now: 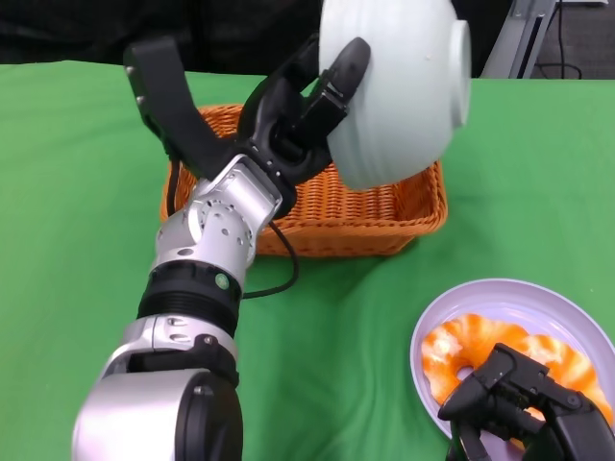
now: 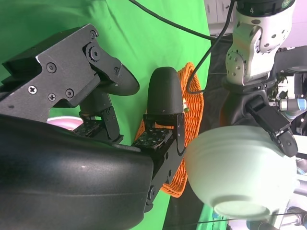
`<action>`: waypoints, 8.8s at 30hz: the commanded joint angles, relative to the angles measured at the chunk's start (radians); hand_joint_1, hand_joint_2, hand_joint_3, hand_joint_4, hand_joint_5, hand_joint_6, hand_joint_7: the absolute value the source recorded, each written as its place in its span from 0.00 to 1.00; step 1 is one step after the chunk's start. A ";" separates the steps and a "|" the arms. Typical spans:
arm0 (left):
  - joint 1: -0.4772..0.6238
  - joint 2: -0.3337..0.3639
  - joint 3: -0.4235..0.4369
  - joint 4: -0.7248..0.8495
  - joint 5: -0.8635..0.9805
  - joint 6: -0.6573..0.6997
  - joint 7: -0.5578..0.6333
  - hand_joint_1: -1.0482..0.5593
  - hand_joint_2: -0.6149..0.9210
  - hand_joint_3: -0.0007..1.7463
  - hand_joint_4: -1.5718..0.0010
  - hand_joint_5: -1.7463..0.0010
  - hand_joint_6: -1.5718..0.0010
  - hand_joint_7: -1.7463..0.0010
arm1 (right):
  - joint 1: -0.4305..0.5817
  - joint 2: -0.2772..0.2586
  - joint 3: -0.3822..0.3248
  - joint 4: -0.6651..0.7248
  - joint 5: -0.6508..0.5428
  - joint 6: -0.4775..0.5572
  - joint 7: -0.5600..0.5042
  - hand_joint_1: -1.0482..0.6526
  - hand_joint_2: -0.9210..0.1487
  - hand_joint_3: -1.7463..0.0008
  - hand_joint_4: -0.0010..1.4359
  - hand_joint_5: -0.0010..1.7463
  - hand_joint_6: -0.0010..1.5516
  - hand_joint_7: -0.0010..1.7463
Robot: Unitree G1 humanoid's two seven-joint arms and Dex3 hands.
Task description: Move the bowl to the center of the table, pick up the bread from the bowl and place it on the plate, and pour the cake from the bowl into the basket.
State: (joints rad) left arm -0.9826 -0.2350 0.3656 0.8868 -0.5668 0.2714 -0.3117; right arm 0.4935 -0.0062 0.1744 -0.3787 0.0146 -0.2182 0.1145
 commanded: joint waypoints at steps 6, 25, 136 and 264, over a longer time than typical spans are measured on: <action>-0.062 -0.018 0.061 -0.021 -0.098 0.084 0.068 0.57 0.93 0.46 0.55 0.00 0.62 0.07 | 0.004 -0.006 -0.002 0.002 0.015 -0.008 0.002 0.60 0.36 0.33 0.48 0.97 0.40 0.84; -0.075 -0.011 0.134 0.017 -0.195 0.174 0.110 0.55 0.87 0.49 0.54 0.00 0.62 0.05 | 0.008 -0.005 -0.002 0.002 0.025 -0.004 0.005 0.59 0.38 0.32 0.47 0.97 0.40 0.85; 0.641 0.692 -0.343 -0.073 1.000 -1.862 -0.017 0.64 0.91 0.21 0.53 0.00 0.66 0.00 | -0.043 -0.008 -0.016 -0.047 -0.002 0.067 -0.005 0.57 0.37 0.34 0.48 0.95 0.40 0.83; 1.159 0.459 -0.443 -1.010 0.221 -0.556 -0.392 0.59 0.83 0.57 0.55 0.00 0.62 0.08 | 0.019 -0.024 0.182 -0.189 0.043 0.052 -0.047 0.56 0.42 0.27 0.49 0.94 0.41 0.82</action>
State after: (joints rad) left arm 0.1748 0.2187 -0.0838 -0.1305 -0.3461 -0.2780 -0.7082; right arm 0.5108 -0.0304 0.3638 -0.5633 0.0360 -0.1686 0.0659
